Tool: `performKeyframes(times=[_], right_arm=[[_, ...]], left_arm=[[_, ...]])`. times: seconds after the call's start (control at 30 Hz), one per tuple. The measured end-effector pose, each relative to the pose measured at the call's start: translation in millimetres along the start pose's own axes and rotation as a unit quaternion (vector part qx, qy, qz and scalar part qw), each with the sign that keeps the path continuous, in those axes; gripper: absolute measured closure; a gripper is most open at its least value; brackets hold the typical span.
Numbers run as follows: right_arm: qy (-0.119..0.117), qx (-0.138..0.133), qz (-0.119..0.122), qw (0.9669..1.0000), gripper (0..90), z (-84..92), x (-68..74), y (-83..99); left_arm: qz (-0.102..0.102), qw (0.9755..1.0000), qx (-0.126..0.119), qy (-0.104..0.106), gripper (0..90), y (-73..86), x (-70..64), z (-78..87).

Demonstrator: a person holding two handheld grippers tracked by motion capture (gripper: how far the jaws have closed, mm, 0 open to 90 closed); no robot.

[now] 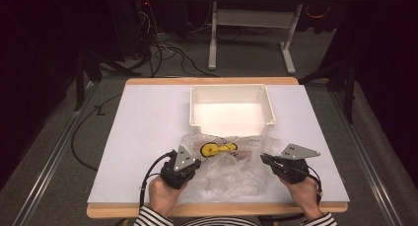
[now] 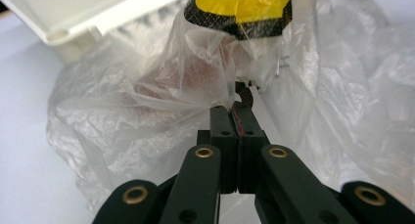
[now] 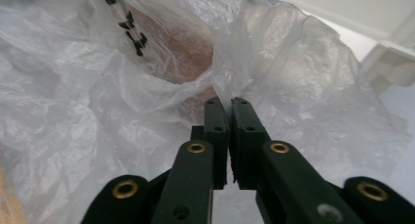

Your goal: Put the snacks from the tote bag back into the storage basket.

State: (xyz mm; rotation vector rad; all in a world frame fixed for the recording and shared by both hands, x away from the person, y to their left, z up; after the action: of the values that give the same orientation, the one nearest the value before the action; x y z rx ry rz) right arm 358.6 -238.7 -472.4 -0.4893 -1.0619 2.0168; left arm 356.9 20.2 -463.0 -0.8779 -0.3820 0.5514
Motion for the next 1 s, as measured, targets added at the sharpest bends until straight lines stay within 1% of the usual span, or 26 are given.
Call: performKeyframes(times=[0.03,0.07,0.1,0.17,0.2,0.23,0.27,0.3,0.33,0.37,0.4,0.47,0.5,0.53,0.57,0.6,0.63,0.67,0.7,0.73,0.77,0.8,0.87,0.93,0.97,1.0], right_arm=[[0.0,0.0,0.0,1.0,88.5,0.0,0.0,0.0],[0.002,0.001,-0.001,1.0,89.1,1.1,-1.0,0.1],[0.008,0.0,0.002,1.0,89.5,3.2,-3.3,-0.3],[0.018,0.001,-0.004,0.9998,89.4,5.2,-7.3,-0.7],[0.025,-0.005,-0.008,0.9997,86.1,6.5,-10.1,-1.9],[0.025,-0.005,-0.008,0.9997,86.1,6.5,-10.1,-1.9],[0.027,-0.017,-0.016,0.9994,74.9,9.7,-9.8,-3.9],[0.027,-0.017,-0.016,0.9994,74.9,9.7,-9.8,-3.9],[0.027,-0.028,-0.012,0.9992,66.3,14.2,-6.5,-6.4],[0.027,-0.028,-0.012,0.9992,66.3,14.2,-6.5,-6.4],[0.026,-0.033,-0.009,0.9991,64.0,16.8,-4.1,-7.6],[0.022,-0.044,0.0,0.9988,59.6,25.8,3.6,-11.1],[0.022,-0.044,0.0,0.9988,59.6,25.8,3.6,-11.1],[0.021,-0.05,0.009,0.9985,57.9,31.7,9.0,-14.2],[0.019,-0.055,0.015,0.9982,57.3,34.3,11.8,-16.0],[0.017,-0.056,0.017,0.9981,56.5,36.5,15.0,-17.5],[0.017,-0.056,0.017,0.9981,56.5,36.5,15.0,-17.5],[0.009,-0.058,0.026,0.9979,55.1,37.5,21.9,-21.0],[0.009,-0.058,0.026,0.9979,55.1,37.5,21.9,-21.0],[0.0,-0.053,0.036,0.9979,53.5,33.7,29.1,-24.1],[0.0,-0.053,0.036,0.9979,53.5,33.7,29.1,-24.1],[-0.006,-0.043,0.045,0.9981,50.9,24.8,34.1,-26.3],[-0.008,-0.038,0.046,0.9982,50.2,20.6,35.4,-27.0],[-0.014,-0.014,0.052,0.9985,48.2,0.4,36.3,-27.6],[-0.014,-0.014,0.052,0.9985,48.2,0.4,36.3,-27.6],[-0.016,-0.001,0.054,0.9984,48.2,-11.0,36.0,-26.8]], left_arm=[[0.0,1.0,0.0,0.0,89.6,0.0,0.0,0.0],[-0.001,1.0,-0.007,-0.001,89.6,-4.5,0.5,3.4],[0.004,0.9998,-0.018,0.001,89.5,-9.2,1.3,6.7],[0.012,0.9995,-0.027,0.004,89.5,-13.6,3.5,10.1],[0.019,0.9993,-0.032,0.002,89.6,-16.1,6.0,11.6],[0.019,0.9993,-0.032,0.002,89.6,-16.1,6.0,11.6],[0.03,0.9989,-0.037,-0.002,89.7,-18.8,10.6,12.1],[0.03,0.9989,-0.037,-0.002,89.8,-18.8,10.6,12.1],[0.038,0.9986,-0.037,-0.004,89.9,-19.9,13.8,11.1],[0.044,0.9983,-0.037,-0.006,89.9,-20.8,16.3,10.0],[0.052,0.998,-0.035,-0.008,90.0,-21.7,19.9,7.9],[0.066,0.9974,-0.028,-0.013,90.0,-22.4,25.4,3.4],[0.066,0.9974,-0.028,-0.013,90.0,-22.4,25.4,3.4],[0.074,0.9968,-0.025,-0.017,90.0,-22.8,28.3,-0.7],[0.074,0.9968,-0.025,-0.017,90.0,-22.8,28.3,-0.7],[0.079,0.9964,-0.022,-0.018,90.0,-23.2,29.2,-4.3],[0.079,0.9964,-0.022,-0.018,90.0,-23.2,29.2,-4.3],[0.08,0.9965,-0.017,-0.018,90.0,-23.7,28.4,-7.3],[0.08,0.9965,-0.017,-0.018,90.0,-23.7,28.4,-7.3],[0.079,0.9966,-0.013,-0.018,90.0,-23.9,27.2,-9.4],[0.079,0.9966,-0.013,-0.018,90.0,-23.9,27.2,-9.4],[0.079,0.9967,-0.013,-0.017,90.0,-24.0,26.3,-10.3],[0.079,0.9967,-0.013,-0.015,90.0,-24.0,25.9,-10.3],[0.078,0.9968,-0.014,-0.012,90.0,-24.1,26.0,-8.9],[0.078,0.9968,-0.014,-0.012,90.0,-24.1,26.0,-8.9],[0.075,0.997,-0.015,-0.01,90.0,-24.3,26.0,-7.4]])
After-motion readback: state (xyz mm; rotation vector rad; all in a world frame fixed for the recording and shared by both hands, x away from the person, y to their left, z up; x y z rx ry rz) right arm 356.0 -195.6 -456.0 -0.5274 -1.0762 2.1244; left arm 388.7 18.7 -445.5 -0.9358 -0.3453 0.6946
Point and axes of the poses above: each handheld gripper's, and its own axes: z roughly backward along the jaws, y roughly out of its underside, x roughly to its left, the point moved 8 cm from there along -z, roughly forward along the jaws, and after that the axes turned 4 degrees about -z, right-handed, at the moved point
